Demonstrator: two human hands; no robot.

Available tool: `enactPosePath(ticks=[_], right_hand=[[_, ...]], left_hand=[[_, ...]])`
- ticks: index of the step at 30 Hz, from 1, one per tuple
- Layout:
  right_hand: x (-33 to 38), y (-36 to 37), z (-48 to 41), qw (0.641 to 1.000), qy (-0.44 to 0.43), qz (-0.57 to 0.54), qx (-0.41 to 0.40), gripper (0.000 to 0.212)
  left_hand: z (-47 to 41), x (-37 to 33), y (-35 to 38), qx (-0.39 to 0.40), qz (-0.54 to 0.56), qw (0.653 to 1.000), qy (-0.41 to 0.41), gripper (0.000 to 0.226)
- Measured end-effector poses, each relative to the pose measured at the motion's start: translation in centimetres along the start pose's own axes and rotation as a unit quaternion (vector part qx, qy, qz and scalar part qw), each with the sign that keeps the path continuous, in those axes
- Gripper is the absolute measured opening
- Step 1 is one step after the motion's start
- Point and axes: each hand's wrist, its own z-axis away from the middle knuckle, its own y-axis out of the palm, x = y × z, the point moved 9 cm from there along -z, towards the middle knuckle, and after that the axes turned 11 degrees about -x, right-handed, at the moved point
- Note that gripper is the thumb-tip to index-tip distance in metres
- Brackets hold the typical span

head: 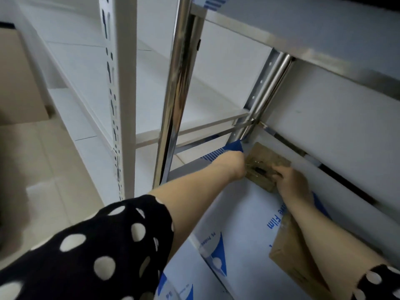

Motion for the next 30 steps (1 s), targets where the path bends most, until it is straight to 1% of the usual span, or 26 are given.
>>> enactPosePath(ticks=[3, 6, 8, 9, 11, 13, 14, 15, 17, 19, 21, 22, 23, 24, 26, 28, 30], right_hand=[[2.3, -0.2, 2.4, 0.998, -0.027, -0.041, 0.049, 0.039], [3.4, -0.7, 5.3, 0.990, -0.041, -0.088, 0.101, 0.040], [3.3, -1.5, 6.8, 0.987, -0.036, -0.114, 0.108, 0.040], [3.2, -1.9, 7.3, 0.986, -0.039, -0.118, 0.107, 0.040], [3.3, -2.9, 8.2, 0.986, -0.053, -0.114, 0.107, 0.037], [3.0, -4.1, 8.7, 0.988, -0.060, -0.103, 0.102, 0.034], [2.6, -4.8, 8.8, 0.988, -0.049, -0.107, 0.095, 0.032], [2.0, -5.7, 8.9, 0.989, -0.032, -0.116, 0.082, 0.030], [0.8, -7.4, 9.2, 0.986, 0.010, -0.155, 0.057, 0.026], [-0.5, -9.2, 9.7, 0.975, 0.058, -0.211, 0.030, 0.029], [-1.7, -11.2, 10.2, 0.963, 0.098, -0.253, -0.008, 0.029], [-2.4, -12.0, 10.5, 0.955, 0.120, -0.270, -0.025, 0.024], [-3.0, -12.6, 10.8, 0.947, 0.146, -0.283, -0.033, 0.022], [-3.7, -12.8, 11.2, 0.942, 0.173, -0.287, -0.028, 0.026], [-4.7, -12.6, 11.9, 0.941, 0.209, -0.264, 0.002, 0.039], [-5.3, -12.4, 12.4, 0.956, 0.203, -0.213, 0.019, 0.049], [-5.6, -12.3, 12.8, 0.965, 0.190, -0.176, 0.031, 0.058]], left_hand=[[0.9, 1.1, -0.3, 0.001, 0.048, 0.998, -0.045, 0.030], [1.4, 3.3, -0.3, -0.013, 0.110, 0.986, -0.128, 0.036], [2.2, 4.4, -0.1, -0.015, 0.195, 0.961, -0.195, 0.033], [2.8, 4.5, 0.2, -0.010, 0.237, 0.946, -0.220, 0.036], [4.2, 3.9, 0.8, 0.022, 0.287, 0.925, -0.249, 0.056], [5.1, 3.1, 1.0, 0.047, 0.306, 0.916, -0.254, 0.075], [5.5, 2.7, 0.8, 0.053, 0.320, 0.911, -0.256, 0.080], [5.8, 2.2, 0.5, 0.058, 0.333, 0.905, -0.257, 0.079], [6.3, 0.9, -0.5, 0.054, 0.339, 0.906, -0.248, 0.062], [6.7, -0.7, -1.3, 0.024, 0.352, 0.906, -0.234, 0.044], [7.2, -2.9, -1.8, -0.008, 0.379, 0.901, -0.209, 0.034], [7.5, -4.0, -2.0, -0.025, 0.378, 0.906, -0.188, 0.036], [7.8, -5.1, -2.1, -0.041, 0.354, 0.920, -0.161, 0.042], [8.3, -6.3, -2.1, -0.056, 0.313, 0.939, -0.128, 0.047], [9.4, -8.3, -1.7, -0.083, 0.214, 0.971, -0.061, 0.048], [10.7, -9.8, -1.1, -0.104, 0.152, 0.983, -0.005, 0.043], [11.7, -10.6, -0.7, -0.114, 0.136, 0.984, 0.028, 0.038]])
